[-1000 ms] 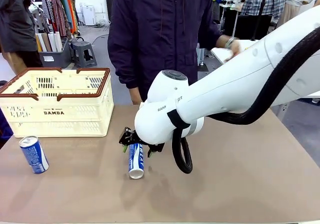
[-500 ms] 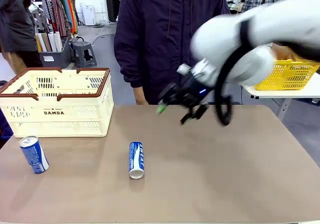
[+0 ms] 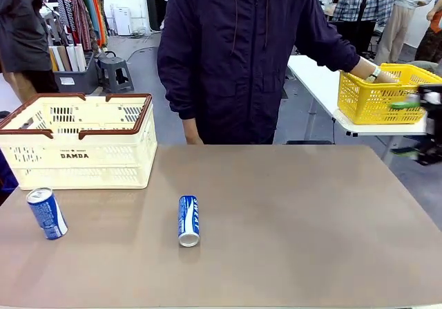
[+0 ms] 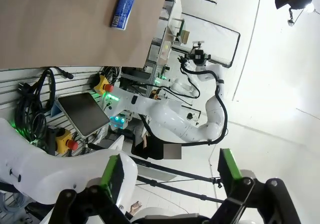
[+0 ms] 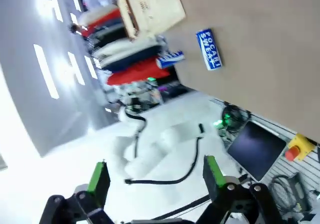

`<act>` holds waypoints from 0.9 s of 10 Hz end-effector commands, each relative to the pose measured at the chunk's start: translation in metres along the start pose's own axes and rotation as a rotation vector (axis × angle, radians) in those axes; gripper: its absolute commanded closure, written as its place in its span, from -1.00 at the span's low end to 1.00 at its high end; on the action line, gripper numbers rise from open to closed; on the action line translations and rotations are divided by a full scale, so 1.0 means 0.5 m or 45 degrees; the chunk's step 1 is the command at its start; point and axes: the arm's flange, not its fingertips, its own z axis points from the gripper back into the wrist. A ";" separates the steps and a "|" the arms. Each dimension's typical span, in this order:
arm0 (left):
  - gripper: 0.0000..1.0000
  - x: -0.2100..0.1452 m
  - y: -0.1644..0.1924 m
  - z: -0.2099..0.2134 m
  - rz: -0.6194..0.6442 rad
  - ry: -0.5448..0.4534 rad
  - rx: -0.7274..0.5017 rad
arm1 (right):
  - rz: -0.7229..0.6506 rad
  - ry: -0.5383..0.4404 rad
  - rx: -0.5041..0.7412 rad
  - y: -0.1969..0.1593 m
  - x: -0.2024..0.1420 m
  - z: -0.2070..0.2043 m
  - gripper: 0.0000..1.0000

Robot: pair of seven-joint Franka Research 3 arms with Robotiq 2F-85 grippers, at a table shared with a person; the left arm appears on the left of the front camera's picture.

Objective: Place the drinks into the Shopping basket.
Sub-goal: Pick up one drink and place it into the Shopping basket.

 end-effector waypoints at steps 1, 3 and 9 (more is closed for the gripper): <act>-1.00 -0.002 -0.007 0.004 -0.013 0.005 -0.023 | 0.024 -0.114 0.237 -0.068 -0.020 0.039 -1.00; -1.00 -0.002 -0.007 0.004 -0.013 0.005 -0.023 | 0.035 -0.264 0.142 -0.133 -0.033 0.018 -1.00; -1.00 -0.002 -0.007 0.004 -0.013 0.005 -0.023 | -0.038 -0.129 0.205 -0.093 -0.034 0.079 -1.00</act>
